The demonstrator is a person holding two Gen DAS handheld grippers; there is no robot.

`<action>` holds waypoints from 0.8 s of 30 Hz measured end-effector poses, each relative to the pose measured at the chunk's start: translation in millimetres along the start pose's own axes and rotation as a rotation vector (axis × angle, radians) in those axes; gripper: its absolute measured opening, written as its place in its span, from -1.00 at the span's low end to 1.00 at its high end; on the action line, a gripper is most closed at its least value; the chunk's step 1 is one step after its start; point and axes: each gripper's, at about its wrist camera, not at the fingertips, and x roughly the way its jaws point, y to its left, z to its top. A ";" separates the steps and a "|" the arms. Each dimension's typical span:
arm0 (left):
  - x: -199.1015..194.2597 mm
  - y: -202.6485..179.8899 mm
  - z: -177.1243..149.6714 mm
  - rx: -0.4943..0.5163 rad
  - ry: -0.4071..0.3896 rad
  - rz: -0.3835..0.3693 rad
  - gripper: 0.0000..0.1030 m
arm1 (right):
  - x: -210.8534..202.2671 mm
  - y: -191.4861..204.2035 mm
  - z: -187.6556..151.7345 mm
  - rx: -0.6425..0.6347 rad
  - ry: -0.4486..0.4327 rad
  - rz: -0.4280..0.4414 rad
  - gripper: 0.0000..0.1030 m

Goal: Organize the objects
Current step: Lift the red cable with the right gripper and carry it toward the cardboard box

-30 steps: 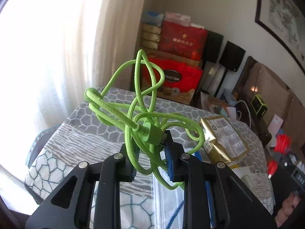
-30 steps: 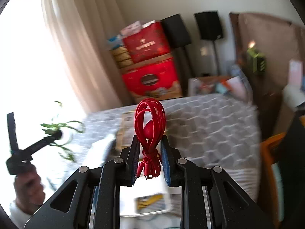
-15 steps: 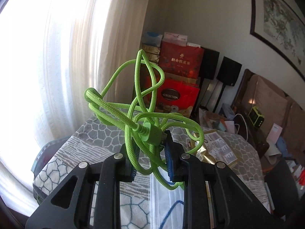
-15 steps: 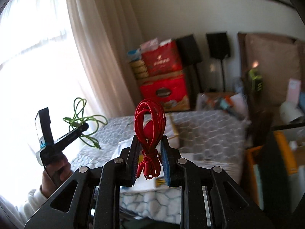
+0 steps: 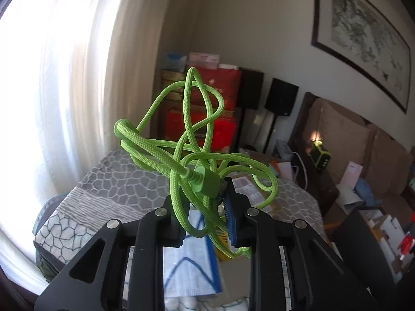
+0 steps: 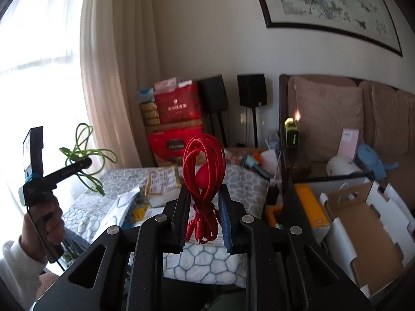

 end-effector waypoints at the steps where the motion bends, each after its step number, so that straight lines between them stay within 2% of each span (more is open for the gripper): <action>1: -2.0 -6.2 -0.7 0.006 -0.001 -0.002 -0.57 | -4.3 -0.3 1.4 -0.019 -0.034 -0.011 -0.60; 3: -3.5 -18.7 0.8 0.012 0.017 -0.020 -0.57 | -8.8 -1.4 2.1 -0.078 -0.089 -0.057 -0.60; 4: -4.4 -24.2 2.9 0.012 0.027 -0.037 -0.57 | -9.0 -0.5 -0.8 -0.126 -0.119 -0.107 -0.60; 6: -6.4 -34.9 9.0 0.014 0.027 -0.063 -0.57 | -5.0 -6.0 -6.6 -0.166 -0.124 -0.195 -0.60; 7: -7.6 -39.8 11.0 0.019 0.019 -0.065 -0.57 | -1.3 -11.7 -9.1 -0.154 -0.107 -0.208 -0.60; 10: -8.6 -46.8 10.8 0.025 0.024 -0.057 -0.57 | -0.3 -41.1 -10.1 0.029 -0.084 -0.123 -0.60; 12: -9.7 -51.1 7.3 0.030 0.016 -0.051 -0.57 | -3.2 -54.1 -8.3 0.102 -0.086 -0.093 -0.60; 16: -2.2 -61.1 1.0 0.045 0.032 -0.044 -0.57 | -12.2 -54.8 -6.8 0.051 -0.117 -0.151 -0.60; 24: 5.5 -90.3 -7.8 0.060 0.045 -0.081 -0.57 | -19.4 -62.4 -4.3 0.053 -0.136 -0.192 -0.60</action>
